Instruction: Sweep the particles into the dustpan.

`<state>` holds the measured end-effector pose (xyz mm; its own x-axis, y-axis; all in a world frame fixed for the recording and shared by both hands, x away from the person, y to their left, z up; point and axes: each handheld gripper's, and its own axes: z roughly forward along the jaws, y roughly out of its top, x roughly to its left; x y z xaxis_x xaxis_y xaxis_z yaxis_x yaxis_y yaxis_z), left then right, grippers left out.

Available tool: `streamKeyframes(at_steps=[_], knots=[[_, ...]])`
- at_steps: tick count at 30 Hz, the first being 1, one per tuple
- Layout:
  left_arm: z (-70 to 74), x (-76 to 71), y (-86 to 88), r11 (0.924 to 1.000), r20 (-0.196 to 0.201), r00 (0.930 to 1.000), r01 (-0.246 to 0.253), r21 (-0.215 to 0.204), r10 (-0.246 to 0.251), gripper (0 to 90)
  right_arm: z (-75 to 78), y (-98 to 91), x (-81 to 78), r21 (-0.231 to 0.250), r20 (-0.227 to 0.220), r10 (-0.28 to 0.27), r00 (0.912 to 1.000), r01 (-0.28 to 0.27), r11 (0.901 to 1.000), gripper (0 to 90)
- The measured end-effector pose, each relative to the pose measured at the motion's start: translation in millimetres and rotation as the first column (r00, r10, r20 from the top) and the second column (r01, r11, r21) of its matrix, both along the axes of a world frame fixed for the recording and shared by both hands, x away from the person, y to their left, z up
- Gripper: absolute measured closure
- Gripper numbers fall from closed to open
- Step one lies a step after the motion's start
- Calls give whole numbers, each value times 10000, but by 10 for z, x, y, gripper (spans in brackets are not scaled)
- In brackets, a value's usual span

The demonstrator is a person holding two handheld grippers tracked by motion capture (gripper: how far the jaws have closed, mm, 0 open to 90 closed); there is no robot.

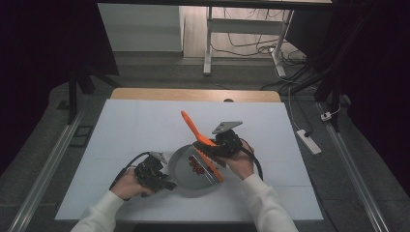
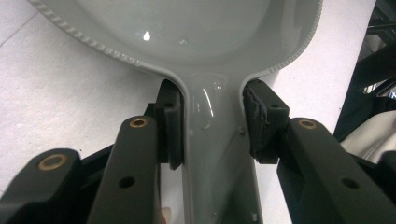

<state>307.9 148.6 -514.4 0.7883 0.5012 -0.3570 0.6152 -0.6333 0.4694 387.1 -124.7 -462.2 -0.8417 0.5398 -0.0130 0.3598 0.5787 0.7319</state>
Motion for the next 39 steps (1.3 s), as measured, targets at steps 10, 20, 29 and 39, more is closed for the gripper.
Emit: streamKeyframes(at_steps=[10, 20, 29, 39], knots=[[-4, -1, -2, 10000, -21, 10000, -5, 9, 5, 616, -18, -223, 133, -254, 343, -1227, 9919, 1236, 9920, 702], [2, -10, 29, 10000, -43, 10000, -21, -30, 21, 616, -173, -81, 223, -869, 349, -1026, 9941, 1053, 9906, 702], [0, -10, 30, 10000, -46, 10000, -27, -18, 27, 617, -181, 109, 103, -1455, 490, -213, 9986, 283, 9890, 702], [-8, -7, 28, 10000, -67, 10000, -6, 5, 6, 617, -135, 119, 23, -502, -251, 680, 9974, -692, 9963, 702]])
